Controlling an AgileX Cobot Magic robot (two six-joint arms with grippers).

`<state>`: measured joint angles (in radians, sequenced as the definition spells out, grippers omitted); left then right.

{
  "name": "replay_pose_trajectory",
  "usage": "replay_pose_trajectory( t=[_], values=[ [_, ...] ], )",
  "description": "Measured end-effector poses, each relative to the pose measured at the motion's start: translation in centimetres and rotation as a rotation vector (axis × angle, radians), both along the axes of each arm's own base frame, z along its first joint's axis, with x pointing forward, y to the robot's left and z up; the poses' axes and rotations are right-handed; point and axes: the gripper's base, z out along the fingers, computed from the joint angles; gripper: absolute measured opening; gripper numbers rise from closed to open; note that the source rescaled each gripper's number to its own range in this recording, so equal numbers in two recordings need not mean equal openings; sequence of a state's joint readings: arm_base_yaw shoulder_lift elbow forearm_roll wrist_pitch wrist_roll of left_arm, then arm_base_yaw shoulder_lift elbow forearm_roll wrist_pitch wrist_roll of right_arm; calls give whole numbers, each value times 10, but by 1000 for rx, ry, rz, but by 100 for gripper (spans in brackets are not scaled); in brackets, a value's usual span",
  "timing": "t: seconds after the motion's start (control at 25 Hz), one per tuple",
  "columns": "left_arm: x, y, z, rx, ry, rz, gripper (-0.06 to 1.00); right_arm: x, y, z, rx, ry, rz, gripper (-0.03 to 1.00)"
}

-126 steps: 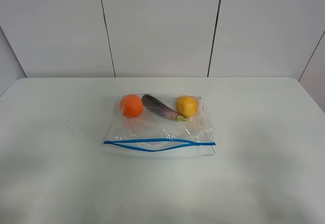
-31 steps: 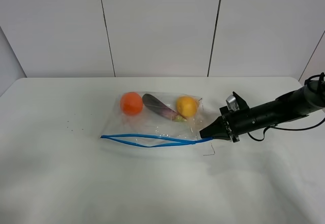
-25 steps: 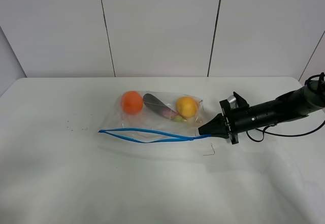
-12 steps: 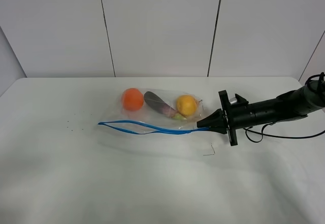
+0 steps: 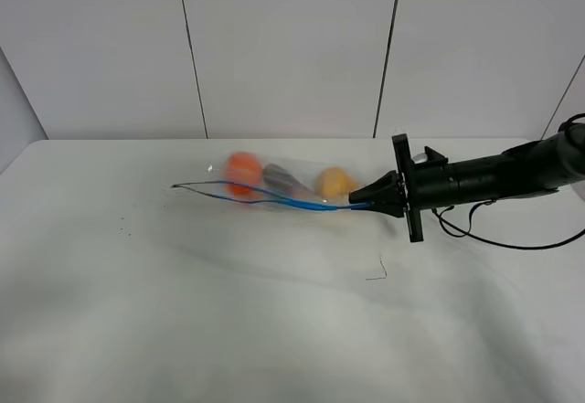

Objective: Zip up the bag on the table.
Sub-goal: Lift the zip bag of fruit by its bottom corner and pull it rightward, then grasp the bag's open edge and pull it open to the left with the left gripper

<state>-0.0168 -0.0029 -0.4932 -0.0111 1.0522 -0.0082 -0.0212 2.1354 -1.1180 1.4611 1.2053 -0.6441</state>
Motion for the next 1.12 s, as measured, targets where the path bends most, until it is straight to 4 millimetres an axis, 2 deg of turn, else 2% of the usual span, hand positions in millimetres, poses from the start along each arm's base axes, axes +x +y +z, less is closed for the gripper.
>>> replay_pose_trajectory(
  t=[0.2,1.12],
  values=[
    [0,0,0,0,0,0,96,0,0,15,3,-31,-7,0],
    [0,0,0,0,0,0,96,0,0,15,2,-32,-7,0]
  ],
)
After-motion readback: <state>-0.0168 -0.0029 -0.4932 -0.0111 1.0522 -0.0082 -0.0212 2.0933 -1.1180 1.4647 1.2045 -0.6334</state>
